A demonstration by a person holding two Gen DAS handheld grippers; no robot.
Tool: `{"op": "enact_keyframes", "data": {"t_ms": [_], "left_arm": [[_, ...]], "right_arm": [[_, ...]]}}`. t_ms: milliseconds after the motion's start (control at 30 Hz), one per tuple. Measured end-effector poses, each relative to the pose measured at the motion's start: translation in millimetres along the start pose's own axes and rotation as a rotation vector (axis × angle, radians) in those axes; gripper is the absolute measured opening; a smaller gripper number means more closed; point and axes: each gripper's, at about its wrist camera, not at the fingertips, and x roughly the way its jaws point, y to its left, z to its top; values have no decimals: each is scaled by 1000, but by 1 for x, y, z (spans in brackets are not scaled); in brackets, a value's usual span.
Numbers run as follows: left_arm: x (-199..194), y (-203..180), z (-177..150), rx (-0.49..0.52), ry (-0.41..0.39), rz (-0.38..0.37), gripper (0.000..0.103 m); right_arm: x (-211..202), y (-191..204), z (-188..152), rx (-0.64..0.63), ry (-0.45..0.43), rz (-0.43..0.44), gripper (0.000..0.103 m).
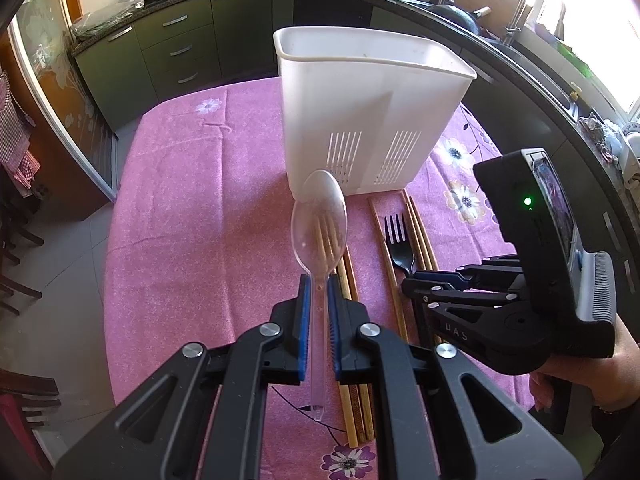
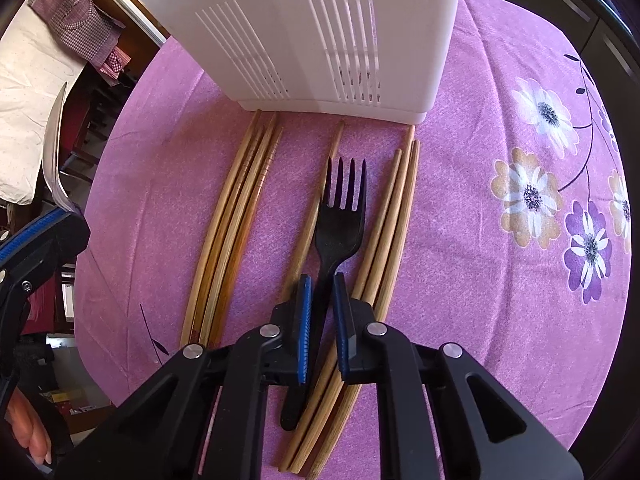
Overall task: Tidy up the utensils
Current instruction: 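Carry spoon and fork over the white holder and release both into it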
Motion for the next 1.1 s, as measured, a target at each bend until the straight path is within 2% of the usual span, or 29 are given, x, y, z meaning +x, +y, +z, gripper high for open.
{"op": "enact_keyframes", "data": {"t_ms": [100, 233, 333, 467, 633, 833, 1000, 1100], "left_arm": [[-3, 2, 2, -2, -8, 5, 8], [-19, 5, 8, -9, -39, -5, 8], [-43, 10, 17, -24, -99, -18, 8], [-80, 19, 41, -53, -215, -35, 9], [-113, 20, 81, -78, -375, -70, 8], [-124, 13, 126, -95, -560, -48, 9], [-107, 12, 151, -116, -652, -20, 9], [-89, 14, 158, -124, -664, -3, 9]], "right_arm": [[-2, -4, -5, 0, -37, 10, 10], [-23, -16, -12, 15, -115, 97, 9], [-55, -21, -20, 17, -211, 185, 9], [-111, -28, -22, 19, -378, 243, 9], [-173, -36, -5, 19, -591, 240, 9], [-222, -63, 20, 30, -793, 230, 9], [-236, -61, 51, 25, -935, 143, 9], [-231, -52, 73, 8, -960, 70, 9]]}}
